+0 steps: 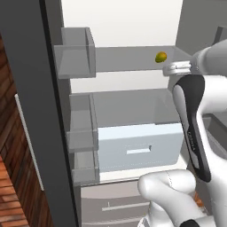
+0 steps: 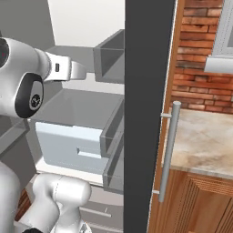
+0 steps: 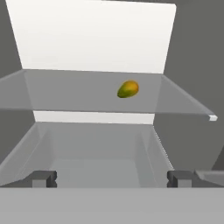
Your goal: Open the fridge, remove the mango, lemon wedge, and shrimp, and place them on any counter.
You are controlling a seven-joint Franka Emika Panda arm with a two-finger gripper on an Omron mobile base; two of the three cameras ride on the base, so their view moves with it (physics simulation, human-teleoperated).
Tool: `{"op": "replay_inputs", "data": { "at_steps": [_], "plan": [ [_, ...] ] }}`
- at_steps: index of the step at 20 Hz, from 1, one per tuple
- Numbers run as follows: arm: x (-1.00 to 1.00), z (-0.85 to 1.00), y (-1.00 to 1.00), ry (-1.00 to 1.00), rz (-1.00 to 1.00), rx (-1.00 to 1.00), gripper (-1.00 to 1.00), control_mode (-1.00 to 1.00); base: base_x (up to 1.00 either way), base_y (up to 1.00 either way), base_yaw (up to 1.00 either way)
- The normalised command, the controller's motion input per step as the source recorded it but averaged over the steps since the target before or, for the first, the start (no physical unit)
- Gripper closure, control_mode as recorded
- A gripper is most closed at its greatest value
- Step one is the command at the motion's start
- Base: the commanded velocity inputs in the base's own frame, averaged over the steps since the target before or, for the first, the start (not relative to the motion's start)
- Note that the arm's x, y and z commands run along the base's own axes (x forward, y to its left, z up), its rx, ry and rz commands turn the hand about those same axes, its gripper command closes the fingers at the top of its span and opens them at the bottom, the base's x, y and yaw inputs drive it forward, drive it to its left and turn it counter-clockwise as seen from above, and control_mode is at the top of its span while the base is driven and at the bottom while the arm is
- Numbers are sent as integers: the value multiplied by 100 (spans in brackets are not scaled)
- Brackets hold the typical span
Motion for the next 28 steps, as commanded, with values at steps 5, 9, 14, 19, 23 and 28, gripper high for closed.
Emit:
{"op": "replay_inputs", "data": {
  "at_steps": [5, 9, 14, 19, 23, 28],
  "plan": [
    [32, 0, -20, 2, -4, 3, -100, -100, 0, 0, 0],
    [39, 0, -16, 0, -5, 3, -100, -100, 0, 0, 0],
    [53, 0, -12, 0, -3, 2, -100, -100, 0, 0, 0],
    [54, 0, -14, 1, -3, 3, -100, -100, 0, 0, 0],
    [51, -4, -11, 1, -1, 2, -100, -100, 0, 0, 0],
    [43, -11, -2, 1, -2, 0, -100, -100, 0, 0, 0]
  ]
}}
